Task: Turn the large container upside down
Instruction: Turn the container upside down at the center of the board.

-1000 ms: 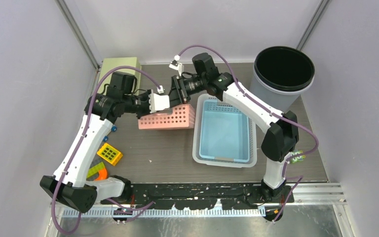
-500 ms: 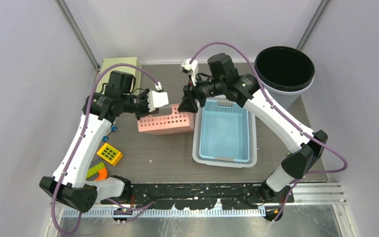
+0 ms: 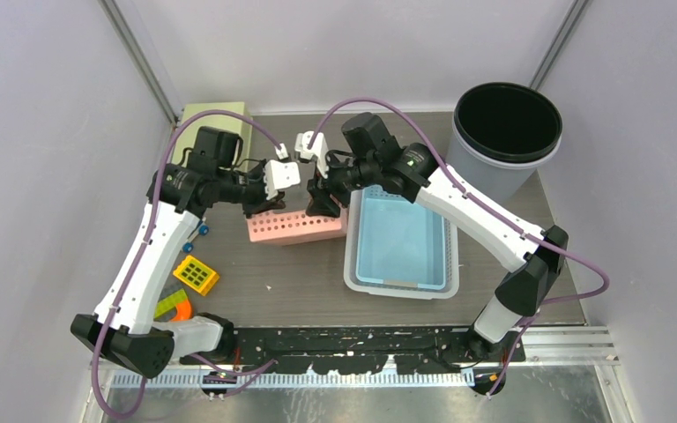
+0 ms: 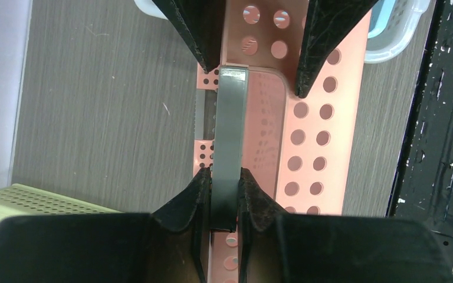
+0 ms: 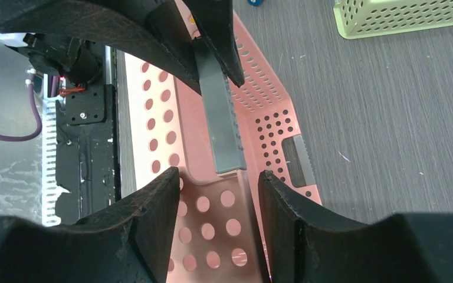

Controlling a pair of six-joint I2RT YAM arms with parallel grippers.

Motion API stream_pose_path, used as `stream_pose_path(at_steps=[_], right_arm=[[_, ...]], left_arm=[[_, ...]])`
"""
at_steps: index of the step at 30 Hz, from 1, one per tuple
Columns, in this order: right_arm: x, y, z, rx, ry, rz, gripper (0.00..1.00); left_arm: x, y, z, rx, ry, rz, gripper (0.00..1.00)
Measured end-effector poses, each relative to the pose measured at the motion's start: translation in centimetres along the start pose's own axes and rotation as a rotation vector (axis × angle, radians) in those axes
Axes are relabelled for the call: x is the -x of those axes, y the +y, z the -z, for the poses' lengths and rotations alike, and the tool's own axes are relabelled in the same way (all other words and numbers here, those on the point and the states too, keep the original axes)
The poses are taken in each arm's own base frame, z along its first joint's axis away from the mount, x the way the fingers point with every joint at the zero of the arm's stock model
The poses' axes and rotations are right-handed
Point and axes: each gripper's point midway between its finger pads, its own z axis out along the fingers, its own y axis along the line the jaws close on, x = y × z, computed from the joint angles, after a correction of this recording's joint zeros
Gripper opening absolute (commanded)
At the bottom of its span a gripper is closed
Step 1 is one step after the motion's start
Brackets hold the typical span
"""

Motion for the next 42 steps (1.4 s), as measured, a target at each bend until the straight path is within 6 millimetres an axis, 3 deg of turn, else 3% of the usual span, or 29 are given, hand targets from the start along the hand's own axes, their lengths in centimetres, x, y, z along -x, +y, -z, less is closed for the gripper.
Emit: stream_pose_path(at_steps=[16, 27, 31, 34, 38, 42], right_arm=[[1.4, 0.4, -0.2, 0.018, -0.054, -0.054, 0.51], [1.5, -0.1, -1.1, 0.031, -0.05, -0.057, 0.34], [1.5, 0.0, -1.4, 0.051, -0.048, -0.041, 0.23], [1.6, 0.3, -1.4, 0.073, -0.046, -0.028, 0.14], [1.8, 0.4, -1.5, 0.096, -0.056, -0.022, 0.09], [1.5, 0.2, -1.5, 0.107, -0.052, -0.058, 0.05]], left_arm=[[0.6, -0.7, -0.1, -0.029, -0.036, 0.052, 0.0], [0.7, -0.9, -0.1, -0.039, -0.041, 0.056, 0.0], [0.5, -0.8, 0.0, -0.031, -0.03, 0.052, 0.02], [0.5, -0.9, 0.2, -0.024, -0.026, 0.049, 0.13], [0.7, -0.6, 0.6, 0.008, -0.025, 0.063, 0.55], [1.9, 0.8, 1.7, 0.109, -0.063, 0.059, 0.98]])
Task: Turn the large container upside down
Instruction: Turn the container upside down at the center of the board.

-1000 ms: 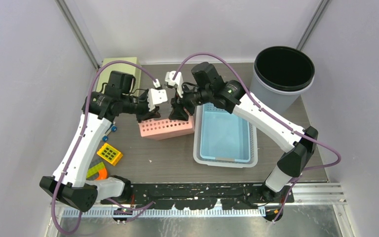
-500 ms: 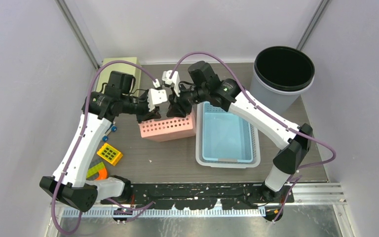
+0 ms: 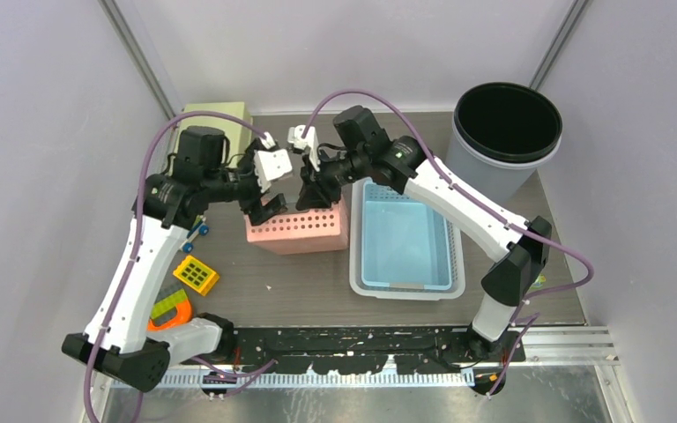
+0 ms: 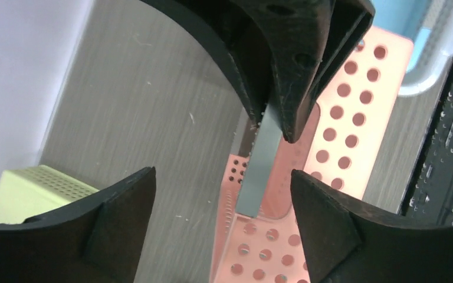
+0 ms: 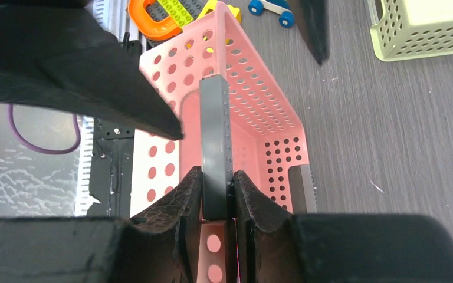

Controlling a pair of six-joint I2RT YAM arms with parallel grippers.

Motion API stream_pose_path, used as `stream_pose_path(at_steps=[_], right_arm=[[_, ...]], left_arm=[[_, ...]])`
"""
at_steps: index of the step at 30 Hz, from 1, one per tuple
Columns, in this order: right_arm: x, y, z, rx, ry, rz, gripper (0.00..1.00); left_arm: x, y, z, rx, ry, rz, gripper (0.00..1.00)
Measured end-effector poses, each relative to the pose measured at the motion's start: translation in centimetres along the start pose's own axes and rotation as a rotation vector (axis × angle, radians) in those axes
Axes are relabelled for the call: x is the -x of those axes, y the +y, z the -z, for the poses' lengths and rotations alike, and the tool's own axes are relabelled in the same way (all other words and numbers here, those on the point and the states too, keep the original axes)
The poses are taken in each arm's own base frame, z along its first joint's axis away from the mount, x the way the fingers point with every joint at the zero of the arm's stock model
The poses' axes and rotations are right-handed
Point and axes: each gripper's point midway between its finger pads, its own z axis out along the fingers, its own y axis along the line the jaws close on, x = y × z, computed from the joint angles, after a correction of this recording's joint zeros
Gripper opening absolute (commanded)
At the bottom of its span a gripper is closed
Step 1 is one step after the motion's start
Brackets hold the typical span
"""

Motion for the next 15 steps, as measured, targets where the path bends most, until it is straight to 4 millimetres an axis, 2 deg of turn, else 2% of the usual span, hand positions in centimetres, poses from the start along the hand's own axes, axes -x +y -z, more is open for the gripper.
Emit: stream_pose_path(at_steps=[8, 15], right_arm=[[0.4, -1.7, 0.7, 0.003, -0.049, -0.145, 0.01], [3.4, -4.7, 0.9, 0.034, -0.211, -0.364, 0.01]], left_arm=[[2.5, 3.8, 2.3, 0.233, -0.061, 0.05, 1.0], [5.2, 7.8, 6.0, 0.478, -0.12, 0.112, 1.0]])
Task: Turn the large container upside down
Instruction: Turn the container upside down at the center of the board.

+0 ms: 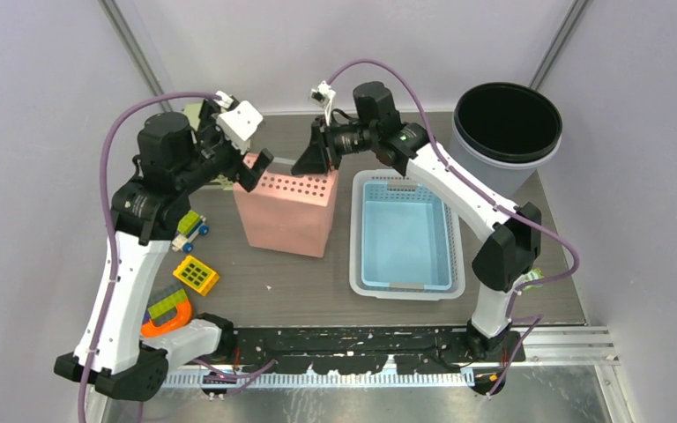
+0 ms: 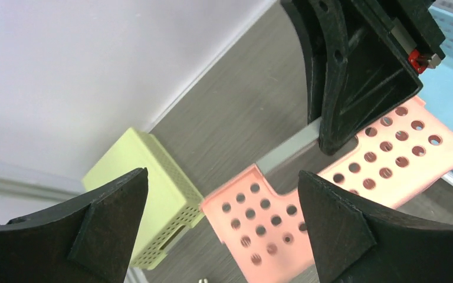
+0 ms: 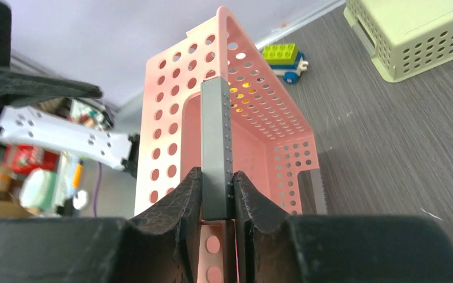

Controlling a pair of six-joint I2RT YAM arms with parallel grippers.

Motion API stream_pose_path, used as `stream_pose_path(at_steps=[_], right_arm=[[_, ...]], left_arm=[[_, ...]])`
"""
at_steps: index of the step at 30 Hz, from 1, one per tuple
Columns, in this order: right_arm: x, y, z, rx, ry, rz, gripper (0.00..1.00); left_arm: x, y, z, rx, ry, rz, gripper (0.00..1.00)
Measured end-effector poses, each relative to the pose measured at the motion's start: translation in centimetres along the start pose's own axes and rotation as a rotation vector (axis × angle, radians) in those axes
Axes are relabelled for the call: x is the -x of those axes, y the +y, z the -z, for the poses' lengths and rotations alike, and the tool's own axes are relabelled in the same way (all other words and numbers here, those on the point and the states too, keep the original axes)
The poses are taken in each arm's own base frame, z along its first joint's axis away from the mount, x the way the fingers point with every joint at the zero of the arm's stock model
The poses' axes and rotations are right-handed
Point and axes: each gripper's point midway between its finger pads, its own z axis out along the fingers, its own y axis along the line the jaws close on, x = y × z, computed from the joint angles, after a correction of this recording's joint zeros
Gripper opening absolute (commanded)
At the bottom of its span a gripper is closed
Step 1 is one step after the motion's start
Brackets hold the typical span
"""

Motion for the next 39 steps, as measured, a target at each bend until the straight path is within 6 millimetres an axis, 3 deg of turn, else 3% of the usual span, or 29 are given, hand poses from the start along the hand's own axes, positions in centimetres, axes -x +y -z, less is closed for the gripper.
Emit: stream_pose_path(at_steps=[5, 11, 17, 25, 32, 39], right_arm=[[2.4, -2.1, -0.5, 0.02, -0.102, -0.163, 0.01], [3.2, -5.7, -0.9, 0.016, -0.167, -0.368, 0.01], [0.9, -9.7, -1.4, -0.07, -0.147, -0.529, 0.01], [-1.9, -15.4, -1.0, -0.205, -0.133, -0.661, 0.01], [-3.4, -20.2, 0.5, -0.269, -0.131, -0.702, 0.05], [-5.8, -23.2, 1.1, -0.278, -0.095, -0.706, 0.12]], left_arm=[[0.4, 2.1, 1.3, 0.131, -0.006, 0.011, 1.0], [-2.8, 2.3, 1.5, 0.193, 0.074, 0.02, 1.0], [-6.1, 2.1, 1.3, 0.224, 0.165, 0.015, 1.0], [-9.0, 1.1, 1.6, 0.213, 0.225, -0.027, 1.0], [-13.2, -1.4, 0.9, 0.118, 0.308, -0.068, 1.0], [-18.0, -4.6, 0.0, 0.0, 0.397, -0.074, 1.0]])
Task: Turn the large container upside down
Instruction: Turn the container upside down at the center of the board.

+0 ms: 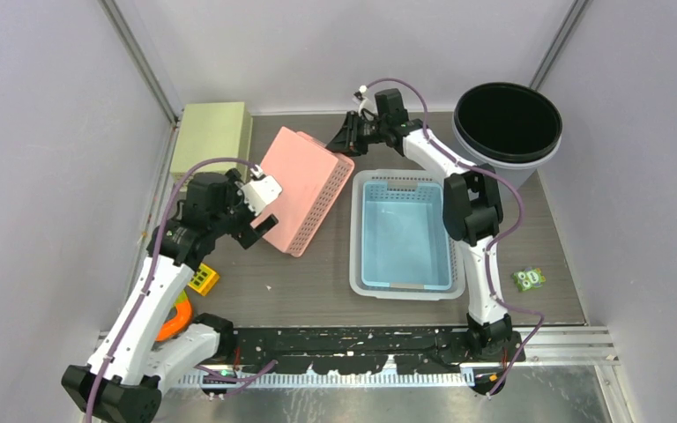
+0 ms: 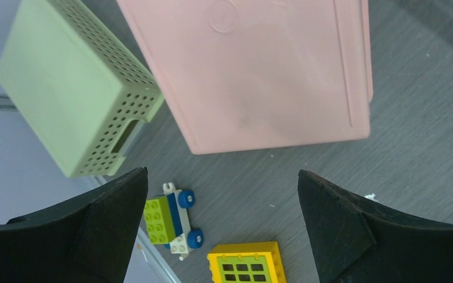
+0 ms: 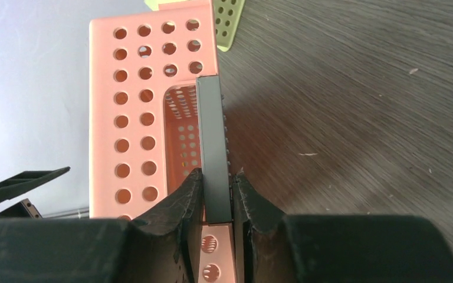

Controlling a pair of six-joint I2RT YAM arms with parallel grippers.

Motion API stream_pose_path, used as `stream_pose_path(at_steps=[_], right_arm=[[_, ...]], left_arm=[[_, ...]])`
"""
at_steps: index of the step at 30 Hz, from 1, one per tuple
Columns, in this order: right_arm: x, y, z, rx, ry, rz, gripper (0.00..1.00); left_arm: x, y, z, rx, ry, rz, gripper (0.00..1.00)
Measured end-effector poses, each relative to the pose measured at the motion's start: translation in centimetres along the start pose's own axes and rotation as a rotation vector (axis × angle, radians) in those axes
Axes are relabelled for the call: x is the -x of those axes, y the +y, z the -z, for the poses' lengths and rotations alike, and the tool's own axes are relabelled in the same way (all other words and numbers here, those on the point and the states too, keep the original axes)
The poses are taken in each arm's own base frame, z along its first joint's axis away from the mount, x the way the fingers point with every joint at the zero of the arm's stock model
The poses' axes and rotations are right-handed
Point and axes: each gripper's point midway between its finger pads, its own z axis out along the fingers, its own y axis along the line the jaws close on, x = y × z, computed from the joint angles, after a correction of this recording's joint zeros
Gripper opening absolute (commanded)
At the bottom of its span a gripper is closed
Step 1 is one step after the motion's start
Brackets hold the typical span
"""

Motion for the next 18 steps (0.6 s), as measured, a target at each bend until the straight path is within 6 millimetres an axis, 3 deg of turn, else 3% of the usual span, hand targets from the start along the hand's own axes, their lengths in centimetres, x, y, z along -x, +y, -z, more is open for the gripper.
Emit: stream_pose_path(at_steps=[12, 18], right_arm=[[0.2, -2.8, -1.0, 0.022, 0.053, 0.04, 0.18], [0.1, -4.6, -1.0, 0.011, 0.064, 0.022, 0.24]], left_arm=[[-5.4, -4.0, -3.3, -0.112, 0.091, -0.062, 1.0], [-6.1, -4.3, -3.9, -0.117, 0.095, -0.105, 1.0]])
